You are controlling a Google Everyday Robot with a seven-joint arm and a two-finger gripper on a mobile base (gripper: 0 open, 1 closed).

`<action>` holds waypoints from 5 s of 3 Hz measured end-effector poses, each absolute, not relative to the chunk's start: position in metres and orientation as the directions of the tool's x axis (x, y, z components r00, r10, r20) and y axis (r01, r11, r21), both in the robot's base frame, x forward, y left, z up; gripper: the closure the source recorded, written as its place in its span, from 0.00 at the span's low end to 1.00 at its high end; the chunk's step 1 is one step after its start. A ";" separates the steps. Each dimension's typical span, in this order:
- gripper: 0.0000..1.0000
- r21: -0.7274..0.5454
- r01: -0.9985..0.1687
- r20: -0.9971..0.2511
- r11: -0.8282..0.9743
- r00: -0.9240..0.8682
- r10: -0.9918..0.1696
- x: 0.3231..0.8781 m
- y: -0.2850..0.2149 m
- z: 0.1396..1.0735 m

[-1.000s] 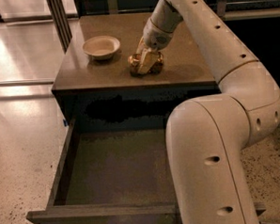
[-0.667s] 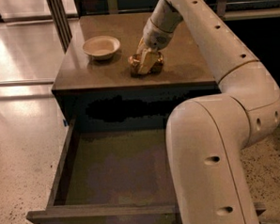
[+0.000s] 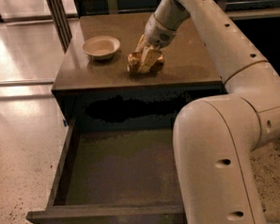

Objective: Place orange can into top drawer

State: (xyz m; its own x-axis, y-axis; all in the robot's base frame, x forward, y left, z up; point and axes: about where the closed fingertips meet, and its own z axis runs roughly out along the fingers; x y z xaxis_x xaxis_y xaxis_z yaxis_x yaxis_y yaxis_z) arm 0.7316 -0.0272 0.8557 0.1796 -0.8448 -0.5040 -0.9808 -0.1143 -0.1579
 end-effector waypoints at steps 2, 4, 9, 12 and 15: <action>1.00 -0.235 -0.967 -0.635 -0.096 0.227 -0.738 0.635 -0.041 0.938; 1.00 -0.168 -0.975 -0.630 -0.143 0.218 -0.745 0.574 -0.026 0.905; 1.00 -0.223 -0.960 -0.612 0.170 0.002 -0.791 0.486 -0.056 0.783; 1.00 -0.094 -0.981 -0.620 0.170 -0.076 -0.781 0.464 -0.029 0.656; 0.84 -0.108 -0.976 -0.619 0.191 -0.085 -0.781 0.484 -0.003 0.620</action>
Offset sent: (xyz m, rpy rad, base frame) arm -0.1928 -0.0050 0.0411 0.1901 0.0689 0.0610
